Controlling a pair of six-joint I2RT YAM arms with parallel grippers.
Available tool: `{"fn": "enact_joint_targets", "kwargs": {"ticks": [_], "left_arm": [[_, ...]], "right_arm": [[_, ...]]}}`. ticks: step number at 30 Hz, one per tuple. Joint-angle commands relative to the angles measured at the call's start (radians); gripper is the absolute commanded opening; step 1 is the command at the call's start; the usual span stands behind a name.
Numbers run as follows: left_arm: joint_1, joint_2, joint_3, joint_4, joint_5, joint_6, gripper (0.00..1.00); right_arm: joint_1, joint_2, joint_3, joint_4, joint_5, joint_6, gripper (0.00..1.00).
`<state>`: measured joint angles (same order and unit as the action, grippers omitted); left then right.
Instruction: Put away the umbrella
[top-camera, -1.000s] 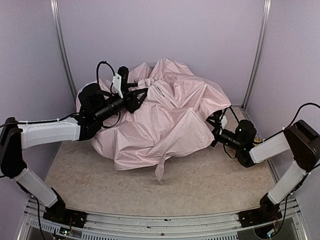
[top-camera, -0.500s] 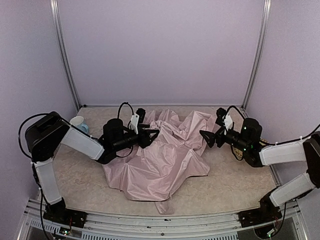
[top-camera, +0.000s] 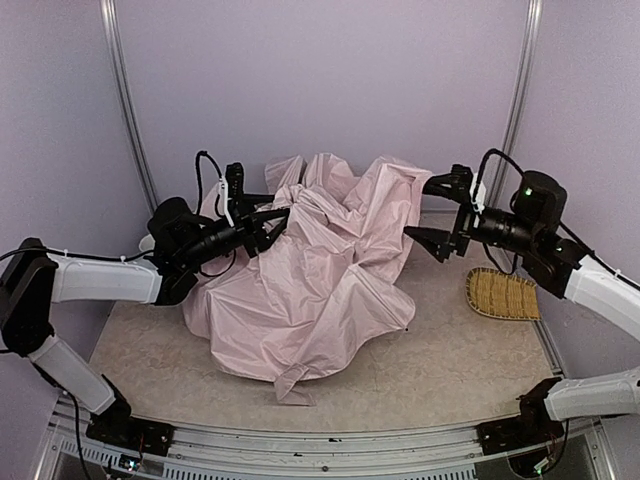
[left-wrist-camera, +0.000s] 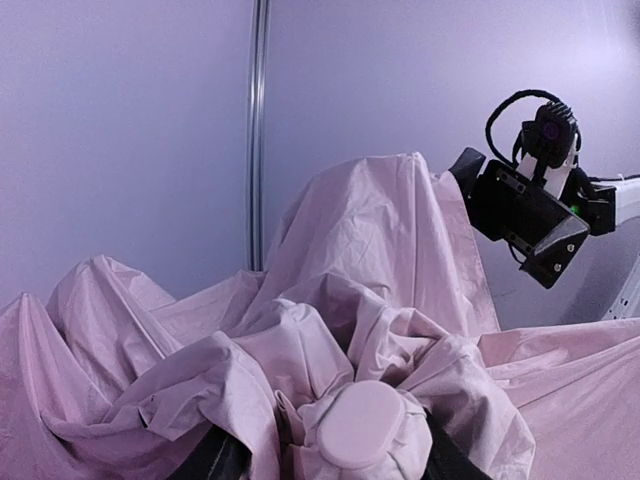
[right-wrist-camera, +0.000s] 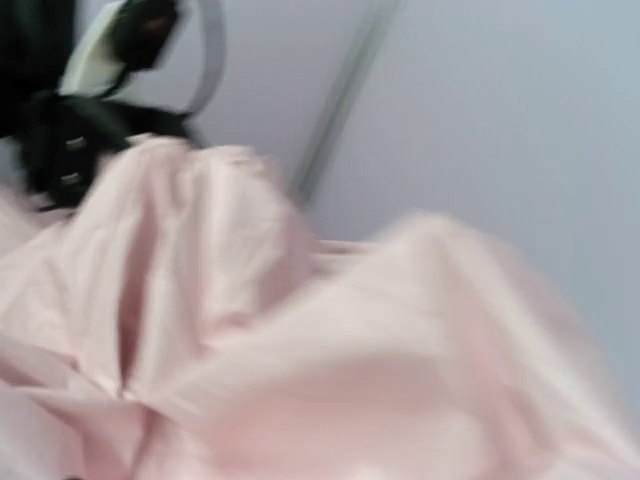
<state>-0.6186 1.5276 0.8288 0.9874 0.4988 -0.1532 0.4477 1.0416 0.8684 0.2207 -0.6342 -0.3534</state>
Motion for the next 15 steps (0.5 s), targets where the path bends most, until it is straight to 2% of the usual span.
{"fn": "enact_joint_targets", "kwargs": {"ticks": [1, 8, 11, 15], "left_arm": [[-0.057, -0.004, 0.01, 0.115, 0.094, -0.018, 0.0], [-0.156, 0.07, 0.039, 0.302, 0.159, -0.108, 0.0], [-0.172, 0.126, 0.065, 0.338, 0.169, -0.155, 0.0], [-0.198, 0.199, 0.072, 0.444, 0.169, -0.21, 0.0]], "right_arm": [[0.115, 0.091, 0.011, -0.174, 0.003, -0.111, 1.0], [0.286, 0.363, 0.129, -0.089, -0.083, -0.12, 1.0], [0.328, 0.407, 0.131, 0.092, -0.112, -0.075, 1.0], [0.341, 0.442, 0.091, 0.372, -0.138, 0.064, 1.0]]}}
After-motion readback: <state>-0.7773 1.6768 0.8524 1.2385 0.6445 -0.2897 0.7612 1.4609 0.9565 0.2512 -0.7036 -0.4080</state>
